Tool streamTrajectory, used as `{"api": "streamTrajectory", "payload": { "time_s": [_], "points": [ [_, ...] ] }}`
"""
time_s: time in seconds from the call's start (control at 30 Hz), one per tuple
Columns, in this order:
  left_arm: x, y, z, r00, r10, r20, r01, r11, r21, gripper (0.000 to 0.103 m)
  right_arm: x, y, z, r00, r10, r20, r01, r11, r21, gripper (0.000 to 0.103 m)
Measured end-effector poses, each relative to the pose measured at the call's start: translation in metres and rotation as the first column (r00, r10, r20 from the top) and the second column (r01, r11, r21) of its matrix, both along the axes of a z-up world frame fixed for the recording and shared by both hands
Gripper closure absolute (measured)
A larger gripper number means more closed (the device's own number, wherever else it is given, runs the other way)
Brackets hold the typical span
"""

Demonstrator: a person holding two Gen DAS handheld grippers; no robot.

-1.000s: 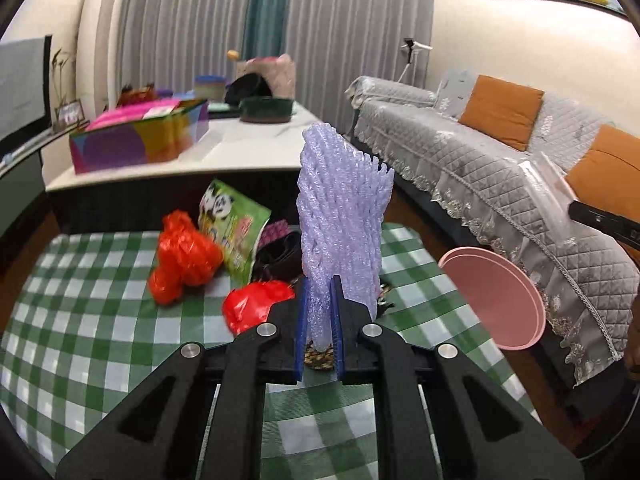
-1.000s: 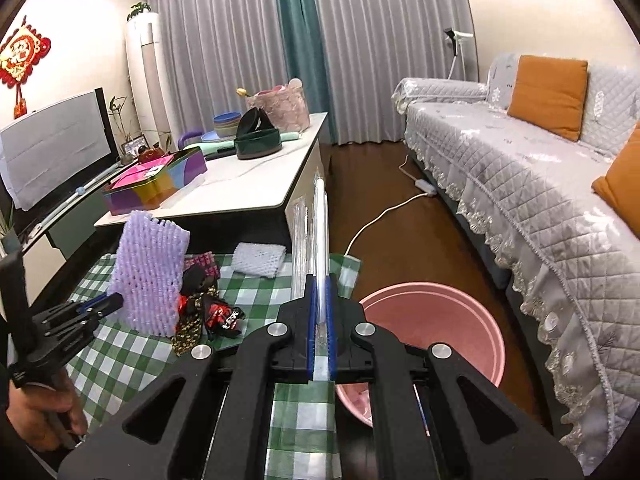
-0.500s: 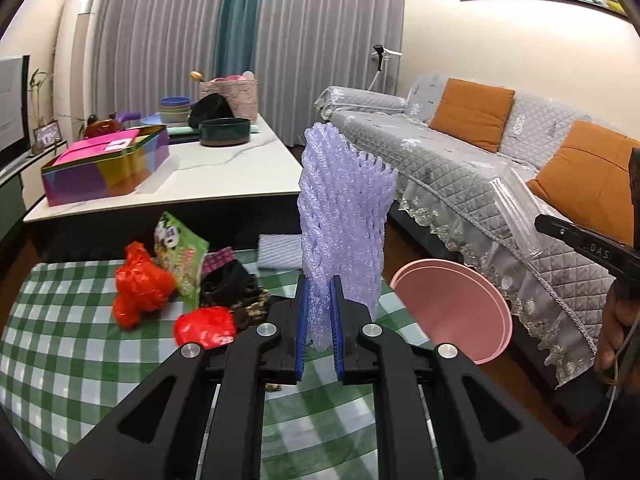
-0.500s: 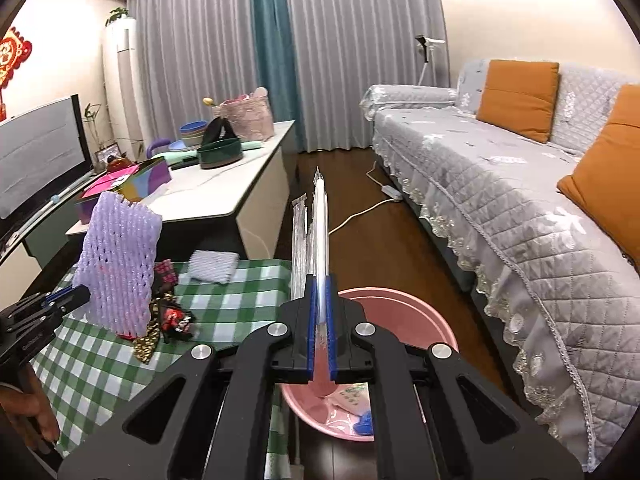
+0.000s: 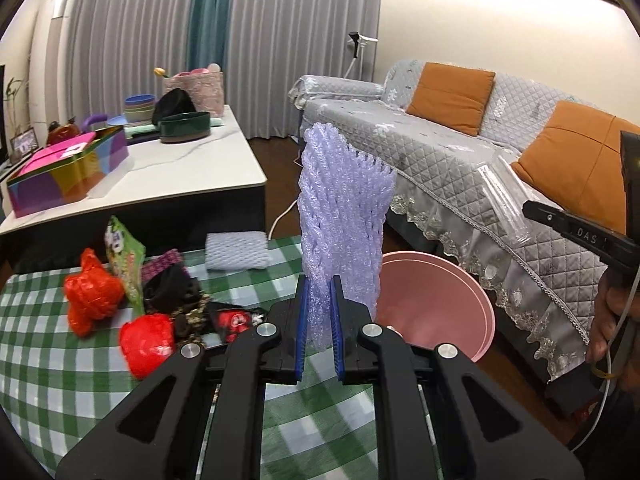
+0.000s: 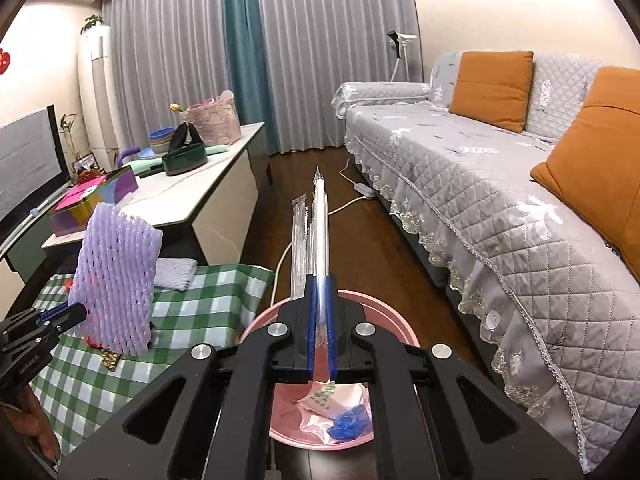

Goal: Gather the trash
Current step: 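Carry the foam net and tubes to the pink bin and release them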

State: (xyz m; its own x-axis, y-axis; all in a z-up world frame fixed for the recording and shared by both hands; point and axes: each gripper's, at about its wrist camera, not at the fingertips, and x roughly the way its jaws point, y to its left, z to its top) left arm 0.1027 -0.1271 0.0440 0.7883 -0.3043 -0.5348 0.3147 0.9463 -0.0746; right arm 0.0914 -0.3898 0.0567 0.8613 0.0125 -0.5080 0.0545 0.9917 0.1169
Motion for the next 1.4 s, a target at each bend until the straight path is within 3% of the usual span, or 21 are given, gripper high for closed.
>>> {"api": "streamTrajectory", "payload": {
  "time_s": [0.63,0.97,1.07,1.1,1.13,1.2,1.4],
  "points": [
    [0.057,-0.083,-0.031,0.995,-0.088,-0.056,0.088,0.996,0.005,0.093,0.033,-0.025,-0.031,0.997,-0.044,-0.062,0.044,0.999,0.009,0.098],
    [0.078,-0.101,-0.052,0.99,-0.107,-0.094,0.109,0.994,0.013,0.093,0.048,-0.031,-0.045,0.994,-0.049,-0.093,0.051,0.998,0.026,0.098],
    [0.084,-0.103,-0.056,0.987,-0.121,-0.109,0.122,0.993,0.007,0.092,0.051,-0.03,-0.049,0.993,-0.054,-0.105,0.056,0.998,0.02,0.094],
    [0.086,-0.104,-0.058,0.985,-0.125,-0.118,0.127,0.992,0.005,0.088,0.052,-0.031,-0.05,0.992,-0.056,-0.111,0.059,0.998,0.019,0.089],
    [0.088,-0.105,-0.061,0.982,-0.131,-0.134,0.133,0.991,0.003,0.077,0.053,-0.032,-0.052,0.991,-0.061,-0.119,0.064,0.998,0.021,0.074],
    [0.09,-0.103,-0.063,0.983,-0.12,-0.136,0.122,0.993,0.007,0.064,0.052,-0.033,-0.052,0.99,-0.075,-0.117,0.078,0.997,0.026,0.059],
    [0.079,-0.093,-0.055,0.987,-0.102,-0.124,0.103,0.995,0.001,0.064,0.052,-0.032,-0.048,0.991,-0.079,-0.107,0.083,0.996,0.034,0.057]
  ]
}}
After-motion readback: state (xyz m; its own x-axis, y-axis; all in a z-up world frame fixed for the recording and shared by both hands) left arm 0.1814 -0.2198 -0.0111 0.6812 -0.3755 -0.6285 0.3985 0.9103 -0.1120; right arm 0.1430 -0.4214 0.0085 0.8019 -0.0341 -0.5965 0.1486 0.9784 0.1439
